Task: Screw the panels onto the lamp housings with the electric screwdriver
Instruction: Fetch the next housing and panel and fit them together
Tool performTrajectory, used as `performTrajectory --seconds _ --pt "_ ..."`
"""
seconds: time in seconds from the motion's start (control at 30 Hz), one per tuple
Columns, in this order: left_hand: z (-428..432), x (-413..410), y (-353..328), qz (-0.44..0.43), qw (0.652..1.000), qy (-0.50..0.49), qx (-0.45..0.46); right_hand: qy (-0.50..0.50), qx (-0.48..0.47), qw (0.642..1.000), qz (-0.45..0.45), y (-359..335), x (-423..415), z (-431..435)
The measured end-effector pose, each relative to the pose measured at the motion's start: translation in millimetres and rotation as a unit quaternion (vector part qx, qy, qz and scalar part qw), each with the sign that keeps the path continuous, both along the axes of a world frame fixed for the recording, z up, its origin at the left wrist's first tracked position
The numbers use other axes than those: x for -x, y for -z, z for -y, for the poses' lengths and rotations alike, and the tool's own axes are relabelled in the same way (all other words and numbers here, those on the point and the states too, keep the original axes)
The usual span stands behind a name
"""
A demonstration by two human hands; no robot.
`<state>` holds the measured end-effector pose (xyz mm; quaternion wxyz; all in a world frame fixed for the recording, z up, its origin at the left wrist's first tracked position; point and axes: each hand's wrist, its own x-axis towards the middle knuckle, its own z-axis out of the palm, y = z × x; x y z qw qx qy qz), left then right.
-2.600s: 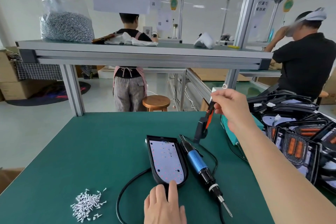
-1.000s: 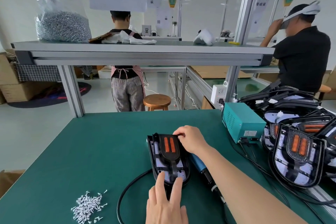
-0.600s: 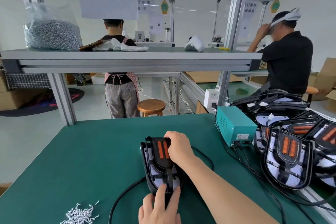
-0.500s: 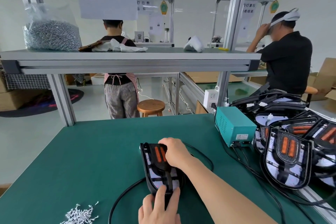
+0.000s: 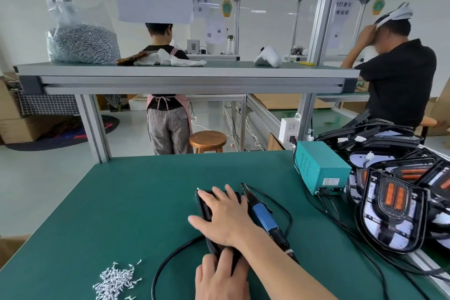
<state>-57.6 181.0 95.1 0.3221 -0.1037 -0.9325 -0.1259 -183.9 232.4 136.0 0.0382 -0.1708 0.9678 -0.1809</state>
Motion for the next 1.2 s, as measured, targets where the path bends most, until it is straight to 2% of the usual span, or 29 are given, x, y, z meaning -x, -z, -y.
performTrajectory --seconds 0.33,0.47,0.53,0.6,0.67,0.77,0.83,0.9,1.07,1.2 --pt "-1.6 -9.4 -3.8 -0.103 0.994 0.032 0.006 0.035 0.007 0.999 0.008 7.6 -25.1 -15.2" --pt "3.4 -17.9 -12.1 -0.152 0.987 0.039 -0.042 0.044 0.017 0.999 0.016 10.6 -29.8 -18.6" --pt "11.7 -21.0 -13.5 -0.149 0.984 0.057 -0.081 0.047 0.022 0.999 0.015 10.6 -31.0 -19.7" --pt "26.5 -21.1 -18.0 -0.127 0.982 0.061 -0.123 0.051 0.027 0.998 0.011 10.5 -33.7 -19.6" --pt "46.9 -15.3 -28.9 -0.094 0.983 0.023 -0.158 0.051 0.032 0.998 0.008 11.0 -37.3 -19.1" --pt "85.5 5.8 -44.9 0.01 0.98 -0.112 -0.165 0.053 0.028 0.998 -0.002 11.4 -42.1 -19.9" --pt "115.3 16.1 -50.4 0.103 0.96 -0.21 -0.155 0.053 0.022 0.998 -0.004 11.3 -44.6 -20.9" --pt "142.1 20.4 -47.9 0.182 0.935 -0.268 -0.146 0.053 0.013 0.998 -0.007 10.7 -46.2 -20.6" --pt "158.7 20.2 -34.9 0.271 0.911 -0.291 -0.104 0.057 0.004 0.998 -0.018 10.8 -47.4 -18.4" --pt "158.2 20.2 -25.9 0.266 0.915 -0.297 -0.057 0.06 0.009 0.998 -0.019 11.4 -47.9 -18.3"
